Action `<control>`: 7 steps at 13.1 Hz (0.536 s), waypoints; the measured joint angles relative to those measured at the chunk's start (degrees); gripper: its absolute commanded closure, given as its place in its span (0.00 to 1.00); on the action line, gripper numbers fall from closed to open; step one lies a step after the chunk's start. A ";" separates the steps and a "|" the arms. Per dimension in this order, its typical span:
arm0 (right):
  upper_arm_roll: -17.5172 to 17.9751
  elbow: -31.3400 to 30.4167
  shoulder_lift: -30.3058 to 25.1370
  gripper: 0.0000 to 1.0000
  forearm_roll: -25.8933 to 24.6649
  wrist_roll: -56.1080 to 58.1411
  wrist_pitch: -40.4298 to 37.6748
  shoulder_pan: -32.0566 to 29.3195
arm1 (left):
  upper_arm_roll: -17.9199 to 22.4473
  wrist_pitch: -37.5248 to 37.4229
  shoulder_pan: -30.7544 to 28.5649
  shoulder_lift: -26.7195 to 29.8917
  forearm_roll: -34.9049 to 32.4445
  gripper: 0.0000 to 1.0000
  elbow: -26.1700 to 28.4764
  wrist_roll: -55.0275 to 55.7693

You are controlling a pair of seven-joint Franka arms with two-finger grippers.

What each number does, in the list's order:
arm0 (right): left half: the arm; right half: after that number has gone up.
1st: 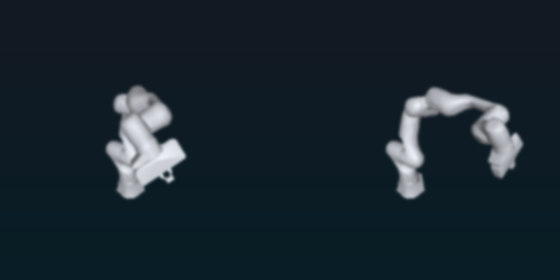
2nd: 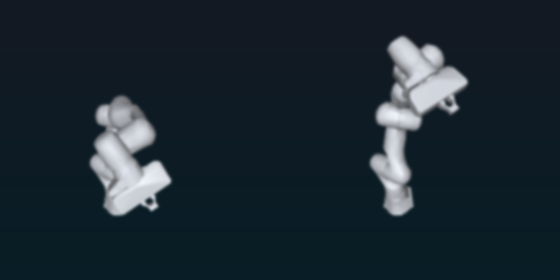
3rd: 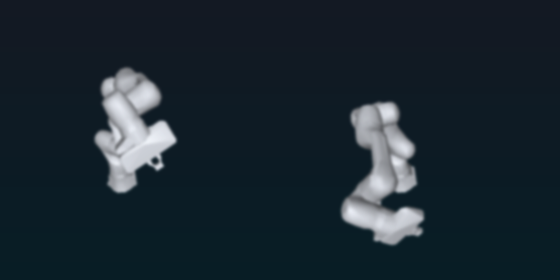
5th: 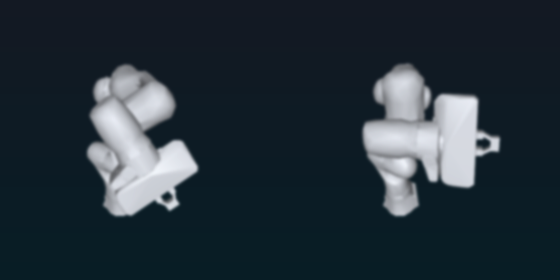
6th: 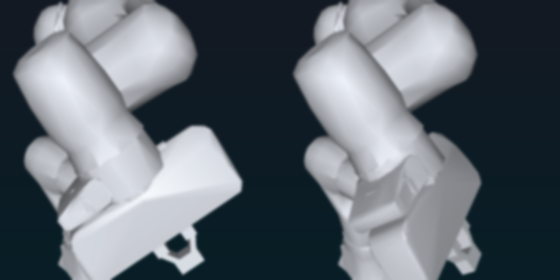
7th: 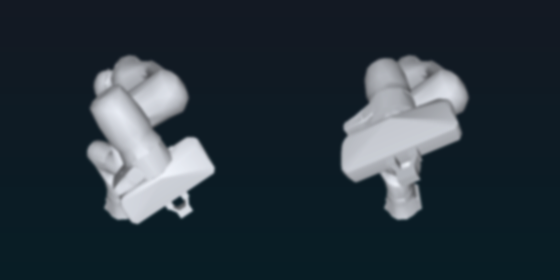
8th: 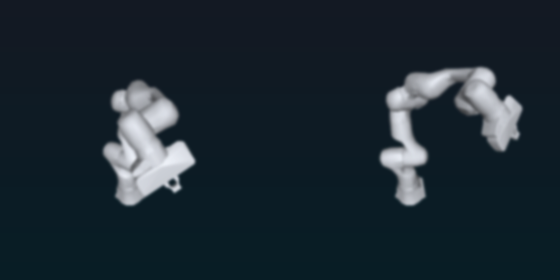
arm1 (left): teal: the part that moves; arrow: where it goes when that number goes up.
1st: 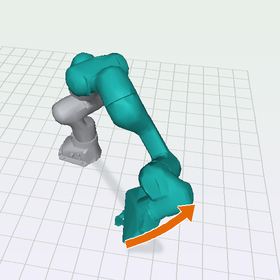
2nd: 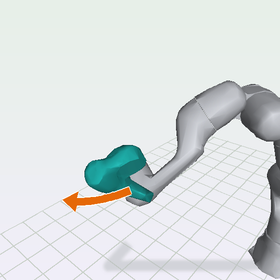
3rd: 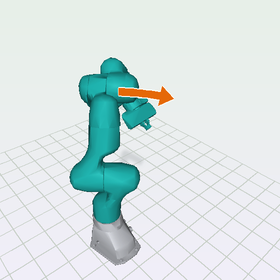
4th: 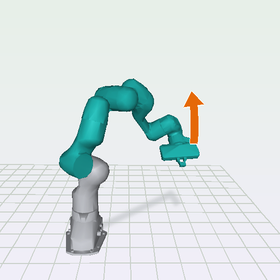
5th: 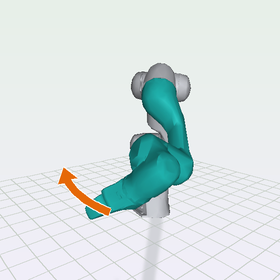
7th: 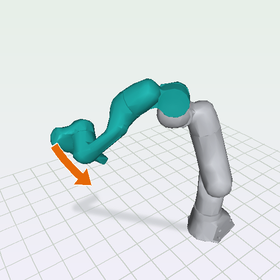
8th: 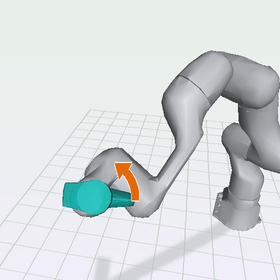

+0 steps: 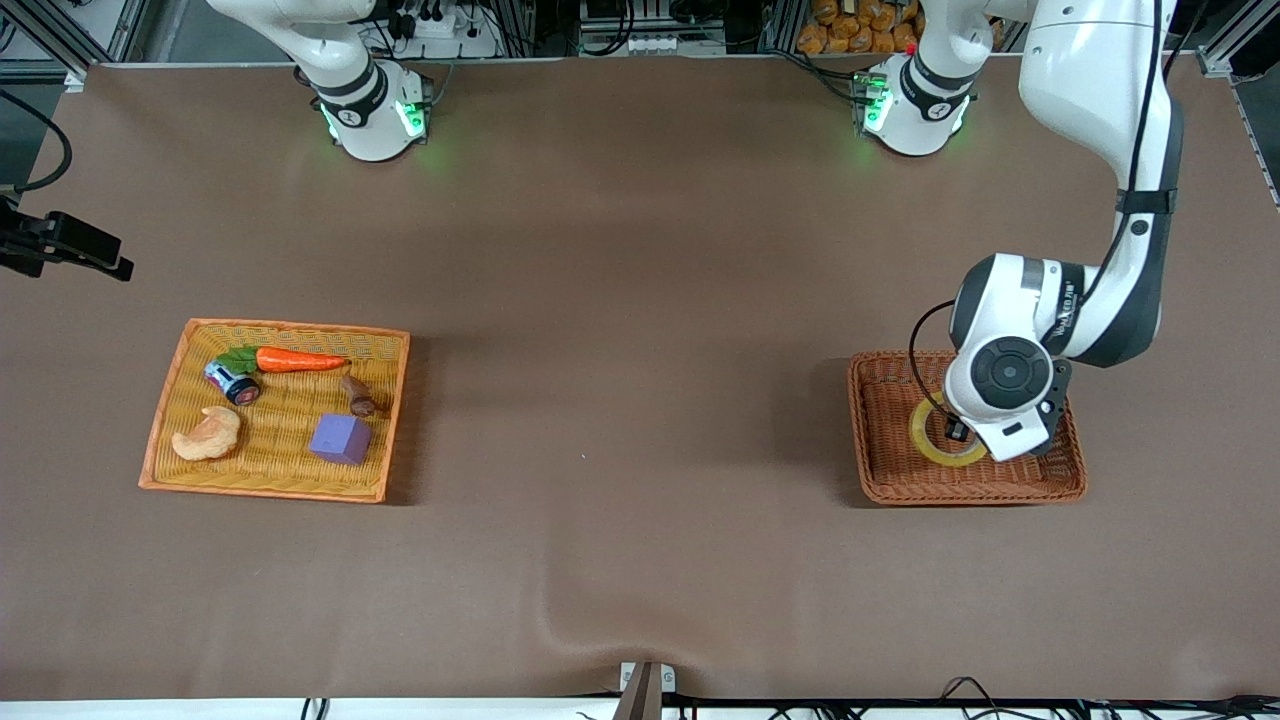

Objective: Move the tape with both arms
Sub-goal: 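Carry the tape with the left gripper and lower it into the basket, then open the left gripper and raise it away from the basket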

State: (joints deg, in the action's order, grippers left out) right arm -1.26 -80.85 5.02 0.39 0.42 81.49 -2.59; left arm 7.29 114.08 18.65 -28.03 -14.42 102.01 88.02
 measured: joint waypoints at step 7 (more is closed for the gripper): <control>-0.14 -0.01 0.00 0.00 0.00 0.10 -0.35 -0.16 | -0.01 2.19 -1.00 3.12 -0.94 0.00 0.69 -0.62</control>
State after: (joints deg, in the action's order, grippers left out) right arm -1.40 -80.86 5.02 0.39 0.52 81.14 -2.75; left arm 7.28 116.26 17.65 -24.91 -15.36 102.70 87.40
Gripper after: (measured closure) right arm 0.000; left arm 0.256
